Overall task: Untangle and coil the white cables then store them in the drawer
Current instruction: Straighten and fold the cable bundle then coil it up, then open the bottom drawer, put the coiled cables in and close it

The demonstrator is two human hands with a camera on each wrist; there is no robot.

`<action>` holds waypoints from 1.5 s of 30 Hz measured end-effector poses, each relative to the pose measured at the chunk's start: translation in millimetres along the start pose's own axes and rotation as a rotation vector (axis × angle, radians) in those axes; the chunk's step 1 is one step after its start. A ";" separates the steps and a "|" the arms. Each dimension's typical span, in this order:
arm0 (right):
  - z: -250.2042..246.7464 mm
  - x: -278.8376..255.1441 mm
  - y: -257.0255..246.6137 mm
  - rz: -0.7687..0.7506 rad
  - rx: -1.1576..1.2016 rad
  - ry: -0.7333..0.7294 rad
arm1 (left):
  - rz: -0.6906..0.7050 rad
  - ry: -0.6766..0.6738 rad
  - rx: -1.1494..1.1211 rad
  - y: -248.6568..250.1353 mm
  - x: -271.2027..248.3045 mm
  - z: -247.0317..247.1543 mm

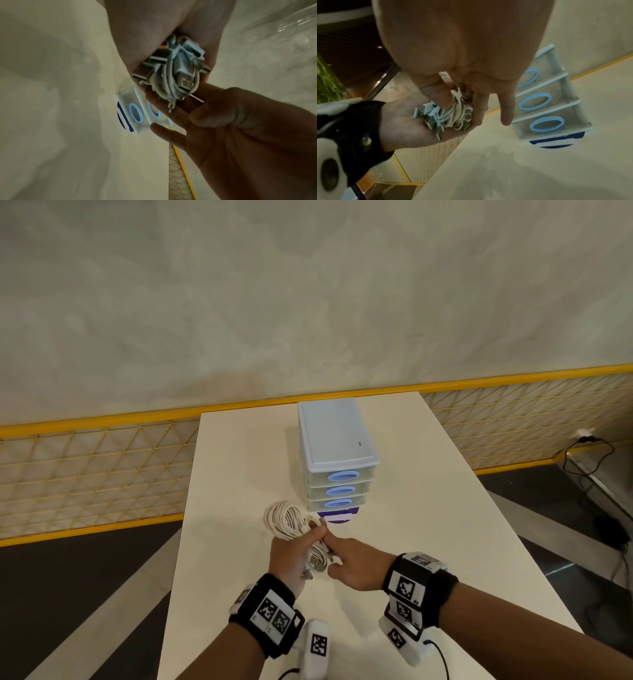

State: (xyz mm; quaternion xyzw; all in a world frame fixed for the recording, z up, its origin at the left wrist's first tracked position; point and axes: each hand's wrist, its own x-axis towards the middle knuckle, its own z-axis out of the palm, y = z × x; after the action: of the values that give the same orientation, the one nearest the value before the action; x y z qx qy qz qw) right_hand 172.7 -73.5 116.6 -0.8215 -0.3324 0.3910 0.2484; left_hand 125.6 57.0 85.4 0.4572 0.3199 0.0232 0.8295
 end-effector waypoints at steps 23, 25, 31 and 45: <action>6.6 -4.6 -9.7 -0.073 0.548 0.234 | 0.007 -0.103 -0.073 21.5 -2.2 1.7; 4.4 -3.7 -7.2 -0.015 0.708 0.261 | 0.010 -0.114 -0.080 21.2 -2.9 1.9; -7.1 -3.9 -6.5 -0.018 0.723 0.275 | 0.018 -0.212 -0.063 22.4 -0.8 7.2; -18.2 38.6 48.0 0.257 1.200 0.375 | 0.385 0.062 0.816 60.1 33.1 22.4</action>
State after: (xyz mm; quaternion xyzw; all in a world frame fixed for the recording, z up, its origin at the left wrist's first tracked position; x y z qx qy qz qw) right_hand 222.6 -79.1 76.5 -0.6275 0.0946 0.3852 0.6700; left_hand 179.5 86.2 123.4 0.7972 0.2367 0.0625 0.5519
